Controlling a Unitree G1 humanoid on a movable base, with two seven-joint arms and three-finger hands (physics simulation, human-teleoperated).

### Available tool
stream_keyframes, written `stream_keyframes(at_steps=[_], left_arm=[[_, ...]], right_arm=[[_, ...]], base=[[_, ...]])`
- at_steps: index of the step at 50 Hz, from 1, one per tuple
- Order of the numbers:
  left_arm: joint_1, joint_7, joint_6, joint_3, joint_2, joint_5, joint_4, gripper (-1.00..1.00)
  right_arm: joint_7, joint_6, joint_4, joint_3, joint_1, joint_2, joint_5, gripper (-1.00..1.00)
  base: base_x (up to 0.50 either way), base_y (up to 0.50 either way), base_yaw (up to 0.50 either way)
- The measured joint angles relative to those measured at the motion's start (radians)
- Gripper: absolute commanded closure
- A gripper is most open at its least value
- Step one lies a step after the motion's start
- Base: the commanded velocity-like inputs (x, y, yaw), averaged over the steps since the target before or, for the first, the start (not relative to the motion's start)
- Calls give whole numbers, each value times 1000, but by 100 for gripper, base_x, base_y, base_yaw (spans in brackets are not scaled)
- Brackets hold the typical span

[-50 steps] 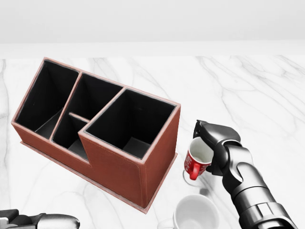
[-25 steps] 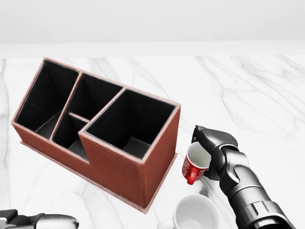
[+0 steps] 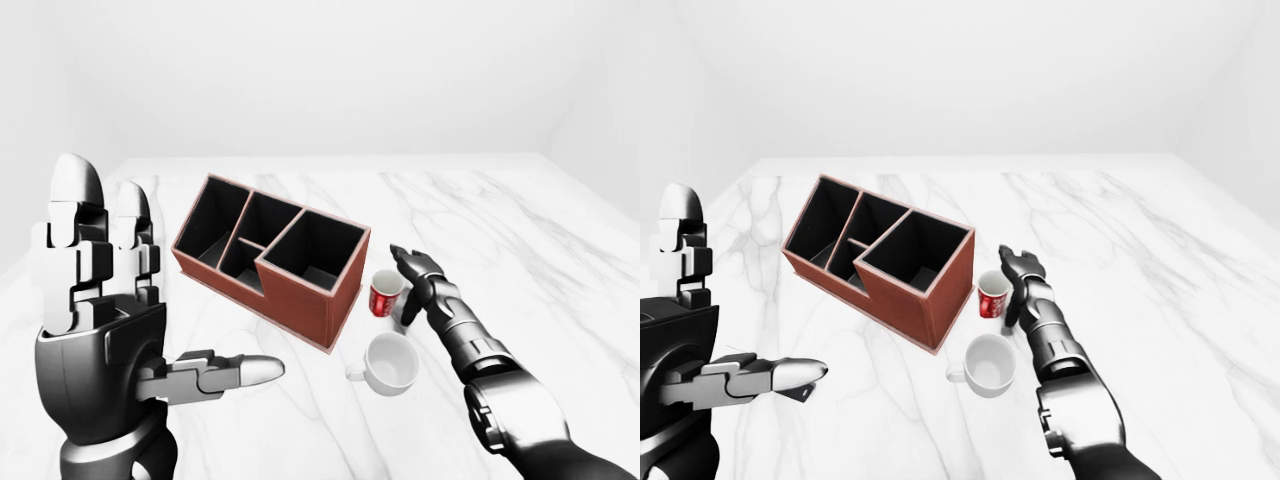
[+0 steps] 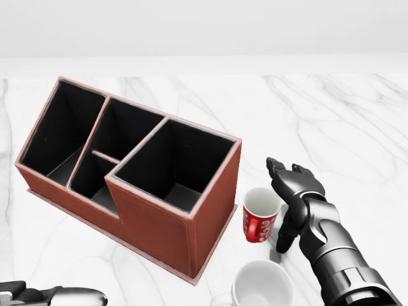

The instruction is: Pick up the red mug and place it to the right of the caddy.

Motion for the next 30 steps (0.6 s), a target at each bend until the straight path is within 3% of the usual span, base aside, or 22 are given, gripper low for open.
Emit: stream_keyframes(at_steps=[17,30], left_arm=[[7,3,0,-14,1,7,0,-100],[6,6,0,-21,2,10,0,-100]], right_arm=[[33,0,-42,-17,11,-56,-2,-100],[117,0,-96,-64,-51,-150,22,-100]], base=[[0,0,0],[0,0,0]])
